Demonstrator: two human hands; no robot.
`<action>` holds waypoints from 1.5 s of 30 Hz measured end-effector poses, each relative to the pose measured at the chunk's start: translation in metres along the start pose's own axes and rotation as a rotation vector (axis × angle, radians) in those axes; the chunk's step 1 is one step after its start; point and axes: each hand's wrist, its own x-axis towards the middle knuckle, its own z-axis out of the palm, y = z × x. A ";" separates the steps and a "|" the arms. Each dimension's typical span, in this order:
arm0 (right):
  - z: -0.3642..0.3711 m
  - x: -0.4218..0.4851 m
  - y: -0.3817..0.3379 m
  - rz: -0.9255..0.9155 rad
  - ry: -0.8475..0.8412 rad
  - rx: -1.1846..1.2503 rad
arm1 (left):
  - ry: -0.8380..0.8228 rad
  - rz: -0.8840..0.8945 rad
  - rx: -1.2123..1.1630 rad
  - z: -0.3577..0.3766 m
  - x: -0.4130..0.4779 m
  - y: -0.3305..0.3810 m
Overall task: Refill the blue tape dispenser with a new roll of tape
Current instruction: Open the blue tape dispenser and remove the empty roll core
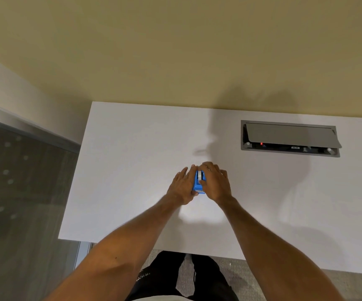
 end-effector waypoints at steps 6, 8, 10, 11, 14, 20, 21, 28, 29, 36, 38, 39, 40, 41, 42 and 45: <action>-0.003 0.002 0.000 -0.006 -0.002 0.007 | -0.010 -0.018 0.003 -0.001 0.000 0.001; -0.004 0.001 -0.001 -0.008 -0.001 0.011 | -0.009 -0.021 0.003 -0.002 0.000 0.002; -0.005 -0.001 -0.002 -0.005 0.003 0.017 | -0.007 -0.027 0.001 -0.002 -0.001 0.003; -0.005 -0.002 -0.002 -0.001 0.003 0.015 | -0.005 -0.030 0.001 -0.001 -0.001 0.003; -0.007 -0.003 -0.003 0.013 0.003 0.029 | 0.000 -0.041 -0.003 -0.002 -0.002 0.004; -0.011 -0.004 -0.005 0.075 0.015 0.108 | 0.023 -0.059 0.036 -0.002 -0.004 0.006; -0.011 -0.004 -0.005 0.089 0.019 0.136 | 0.024 -0.059 0.038 -0.002 -0.004 0.006; -0.012 -0.010 -0.004 0.079 0.035 0.241 | 0.007 -0.071 0.025 -0.004 -0.006 0.008; -0.014 -0.011 -0.003 0.071 0.040 0.247 | 0.001 -0.073 0.013 -0.005 -0.007 0.009; -0.028 -0.025 -0.008 0.019 0.137 0.328 | 0.036 -0.027 -0.140 -0.019 -0.027 0.014; -0.033 -0.029 -0.012 0.022 0.138 0.364 | 0.066 -0.022 -0.163 -0.026 -0.036 0.015; -0.035 -0.030 -0.014 0.032 0.132 0.395 | 0.090 -0.006 -0.182 -0.030 -0.040 0.016; -0.037 -0.032 -0.016 0.046 0.126 0.430 | 0.120 0.011 -0.205 -0.034 -0.043 0.017; -0.039 -0.033 -0.019 0.056 0.126 0.465 | 0.151 0.021 -0.233 -0.038 -0.048 0.019; -0.042 -0.035 -0.022 0.057 0.134 0.501 | 0.180 0.015 -0.273 -0.042 -0.052 0.021; -0.048 -0.041 -0.030 0.029 0.181 0.591 | 0.272 -0.073 -0.425 -0.053 -0.062 0.030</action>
